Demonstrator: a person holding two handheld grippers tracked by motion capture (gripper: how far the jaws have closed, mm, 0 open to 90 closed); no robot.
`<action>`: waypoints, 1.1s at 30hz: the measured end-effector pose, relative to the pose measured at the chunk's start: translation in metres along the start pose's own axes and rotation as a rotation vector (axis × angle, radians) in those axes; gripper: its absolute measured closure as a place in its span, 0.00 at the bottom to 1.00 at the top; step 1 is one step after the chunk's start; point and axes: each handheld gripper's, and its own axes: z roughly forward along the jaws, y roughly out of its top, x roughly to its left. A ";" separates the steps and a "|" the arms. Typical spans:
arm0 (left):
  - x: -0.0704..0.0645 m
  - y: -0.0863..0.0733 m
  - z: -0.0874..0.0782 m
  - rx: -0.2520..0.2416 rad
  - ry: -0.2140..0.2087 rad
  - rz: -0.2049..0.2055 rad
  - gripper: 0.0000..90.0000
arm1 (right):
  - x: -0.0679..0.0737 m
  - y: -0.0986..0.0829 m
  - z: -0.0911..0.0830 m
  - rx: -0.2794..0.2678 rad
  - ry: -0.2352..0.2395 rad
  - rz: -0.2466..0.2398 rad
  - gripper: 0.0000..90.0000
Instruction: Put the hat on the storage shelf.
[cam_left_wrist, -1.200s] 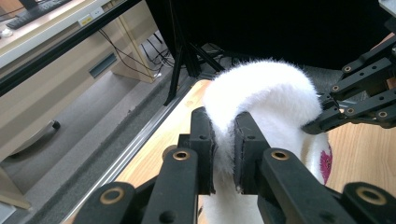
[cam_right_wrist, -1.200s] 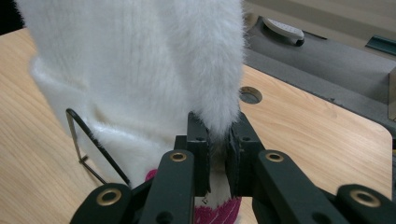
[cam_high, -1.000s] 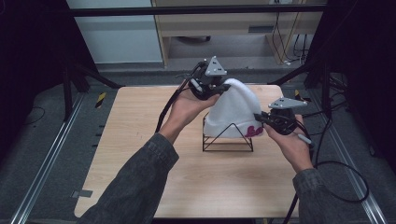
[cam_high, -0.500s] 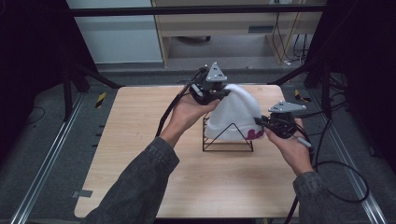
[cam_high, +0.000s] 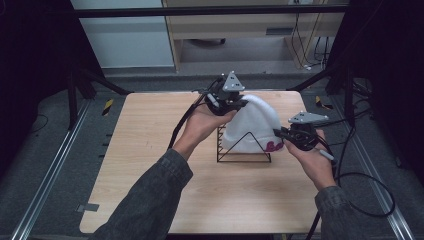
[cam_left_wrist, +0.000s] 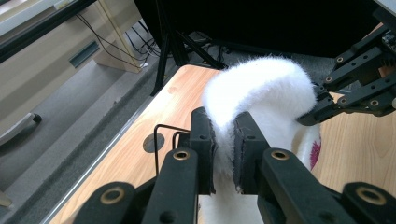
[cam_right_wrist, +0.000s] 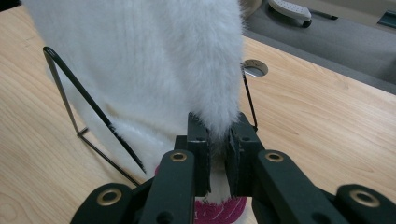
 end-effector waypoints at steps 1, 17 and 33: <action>-0.001 0.000 0.000 0.000 0.000 0.000 0.90 | 0.000 -0.001 0.001 0.000 0.002 0.001 0.91; -0.004 -0.016 0.012 0.026 -0.010 -0.015 0.89 | 0.000 -0.011 0.017 0.029 -0.007 0.023 0.90; -0.005 -0.030 0.028 0.052 -0.020 -0.042 0.89 | -0.008 -0.027 0.028 0.062 -0.035 0.048 0.90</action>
